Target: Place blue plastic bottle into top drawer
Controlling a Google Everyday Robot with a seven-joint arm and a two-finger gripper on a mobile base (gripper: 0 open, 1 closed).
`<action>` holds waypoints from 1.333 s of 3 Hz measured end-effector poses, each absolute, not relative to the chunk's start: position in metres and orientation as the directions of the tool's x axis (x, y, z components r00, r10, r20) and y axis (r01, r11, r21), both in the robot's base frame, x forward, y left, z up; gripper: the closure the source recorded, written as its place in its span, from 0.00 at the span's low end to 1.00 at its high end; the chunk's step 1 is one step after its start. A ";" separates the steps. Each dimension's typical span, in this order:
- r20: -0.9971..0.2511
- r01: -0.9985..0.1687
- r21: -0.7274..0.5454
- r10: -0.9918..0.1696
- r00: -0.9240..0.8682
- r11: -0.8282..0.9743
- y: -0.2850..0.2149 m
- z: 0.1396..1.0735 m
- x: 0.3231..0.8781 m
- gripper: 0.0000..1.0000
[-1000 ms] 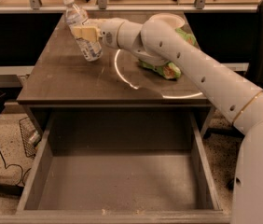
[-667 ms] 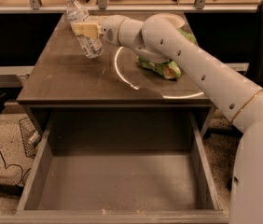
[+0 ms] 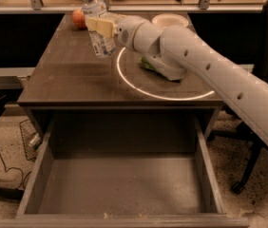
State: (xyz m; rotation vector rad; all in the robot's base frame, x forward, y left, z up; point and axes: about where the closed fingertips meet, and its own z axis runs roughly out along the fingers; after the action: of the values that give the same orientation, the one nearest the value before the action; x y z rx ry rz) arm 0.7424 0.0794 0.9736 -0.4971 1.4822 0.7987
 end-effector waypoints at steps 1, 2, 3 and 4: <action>-0.969 -0.643 0.241 0.218 -0.117 0.727 0.053 0.951 0.703 1.00; -0.950 -0.551 0.309 0.279 -0.140 0.775 0.034 0.931 0.658 1.00; -0.934 -0.468 0.352 0.338 -0.118 0.810 0.028 0.940 0.597 1.00; -0.952 -0.437 0.302 0.293 -0.090 0.847 0.040 0.947 0.533 1.00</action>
Offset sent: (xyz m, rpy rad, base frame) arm -0.2728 -0.0590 -0.0934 0.2093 0.2080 -0.4723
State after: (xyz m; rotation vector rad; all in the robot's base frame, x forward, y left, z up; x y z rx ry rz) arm 0.5331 0.0401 0.9473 -0.1186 1.5458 0.6112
